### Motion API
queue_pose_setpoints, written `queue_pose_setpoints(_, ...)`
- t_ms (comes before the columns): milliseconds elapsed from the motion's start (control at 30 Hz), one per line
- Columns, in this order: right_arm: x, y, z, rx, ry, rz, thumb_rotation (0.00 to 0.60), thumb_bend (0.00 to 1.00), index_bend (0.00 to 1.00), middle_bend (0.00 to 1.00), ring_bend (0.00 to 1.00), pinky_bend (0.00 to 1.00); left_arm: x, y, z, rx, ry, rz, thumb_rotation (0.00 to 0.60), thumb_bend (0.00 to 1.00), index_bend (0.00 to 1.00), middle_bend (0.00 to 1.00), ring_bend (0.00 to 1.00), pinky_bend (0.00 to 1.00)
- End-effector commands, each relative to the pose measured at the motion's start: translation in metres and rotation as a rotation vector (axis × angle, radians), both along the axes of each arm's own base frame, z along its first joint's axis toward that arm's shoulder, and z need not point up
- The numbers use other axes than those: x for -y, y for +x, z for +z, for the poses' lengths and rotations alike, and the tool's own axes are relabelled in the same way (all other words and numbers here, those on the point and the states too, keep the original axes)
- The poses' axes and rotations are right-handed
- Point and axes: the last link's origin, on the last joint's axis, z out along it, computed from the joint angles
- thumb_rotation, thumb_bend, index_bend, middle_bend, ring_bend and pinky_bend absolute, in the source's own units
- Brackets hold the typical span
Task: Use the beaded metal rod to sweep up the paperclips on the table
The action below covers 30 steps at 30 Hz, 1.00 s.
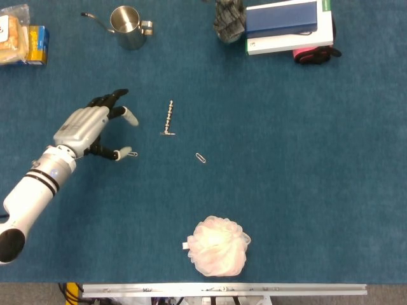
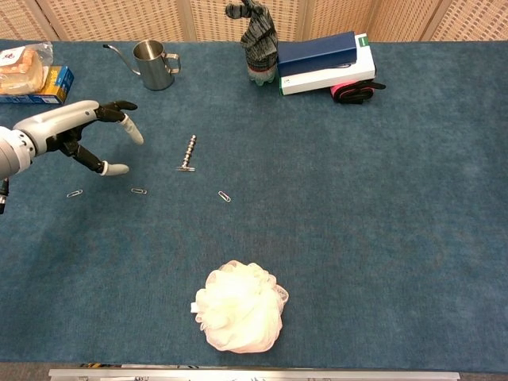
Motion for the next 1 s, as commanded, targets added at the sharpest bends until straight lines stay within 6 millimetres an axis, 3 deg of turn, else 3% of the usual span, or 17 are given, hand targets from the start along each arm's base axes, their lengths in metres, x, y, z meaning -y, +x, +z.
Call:
queue_pose_setpoints(33,-0.002,0.0,0.003,-0.004,-0.007,-0.002,0.6,0.0,0.12,0.04,0.0,0.06,-0.002,0.003,-0.001,-0.003,-0.014,-0.014,0.6,0.43,0.3,0.0,0.0,0.0)
queue_pose_setpoints(267,-0.006,-0.004,0.01,-0.009,-0.028,-0.022,0.6,0.0,0.12,0.03,0.0,0.06,-0.004,0.01,-0.006,-0.068,-0.075,-0.079,0.6,0.67,0.22,0.0,0.0,0.0)
queue_pose_setpoints(400,-0.008,-0.005,0.014,-0.005,-0.042,-0.023,0.6,0.0,0.12,0.04,0.0,0.06,-0.003,0.013,-0.012,-0.126,-0.094,-0.138,0.6,0.75,0.18,0.0,0.0,0.0)
queue_pose_setpoints(1000,-0.009,-0.01,0.029,-0.007,-0.082,-0.04,0.6,0.0,0.12,0.03,0.0,0.06,0.003,0.028,-0.031,-0.248,-0.116,-0.309,0.6,0.79,0.13,0.0,0.0,0.0)
